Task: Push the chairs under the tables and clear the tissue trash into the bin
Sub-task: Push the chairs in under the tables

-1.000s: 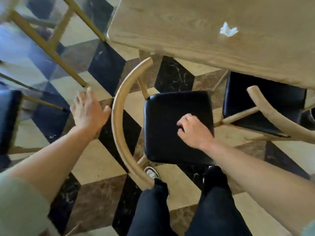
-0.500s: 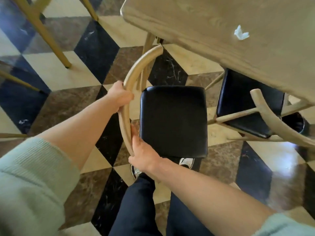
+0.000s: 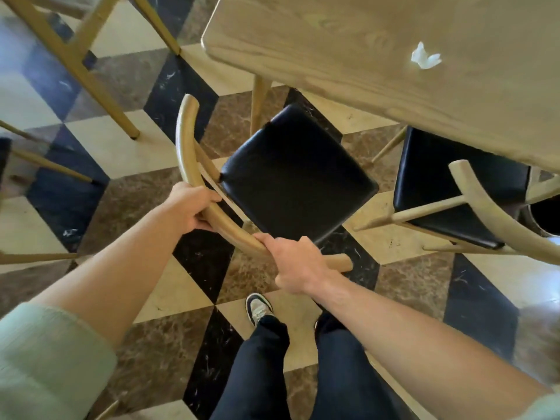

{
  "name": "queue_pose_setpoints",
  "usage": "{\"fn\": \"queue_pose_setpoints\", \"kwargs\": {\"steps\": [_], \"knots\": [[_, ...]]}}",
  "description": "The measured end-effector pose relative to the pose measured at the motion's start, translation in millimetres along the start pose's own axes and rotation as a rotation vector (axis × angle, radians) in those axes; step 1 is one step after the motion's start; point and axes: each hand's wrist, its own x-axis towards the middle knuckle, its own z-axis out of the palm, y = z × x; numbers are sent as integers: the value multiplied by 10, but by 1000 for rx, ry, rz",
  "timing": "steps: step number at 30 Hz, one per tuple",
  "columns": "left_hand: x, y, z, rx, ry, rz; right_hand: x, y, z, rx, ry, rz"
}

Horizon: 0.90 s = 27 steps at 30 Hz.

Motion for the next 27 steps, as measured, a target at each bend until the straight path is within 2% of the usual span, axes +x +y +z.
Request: {"fn": "queue_pose_setpoints", "kwargs": {"steps": [5,11,14,17,22,27], "knots": [[-140,119,740,-166,-28,-76,-110,749,-373,-170,51,195],[-177,526,1464,-275,-34,-76,63,1570,-777,-263,225,342],[-148,748,1718,-302,-12,-63,213,1914,-992,-276,259,349],[-138,848,1934,-312,56,-96,221,2144,-1151,-280,204,326],[-143,852,1929,-307,89,-114,220,2143,-1200,-271,175,262],[-150,832,1900,-304,34,-105,218,2151,-1223,-289,148,247]]}}
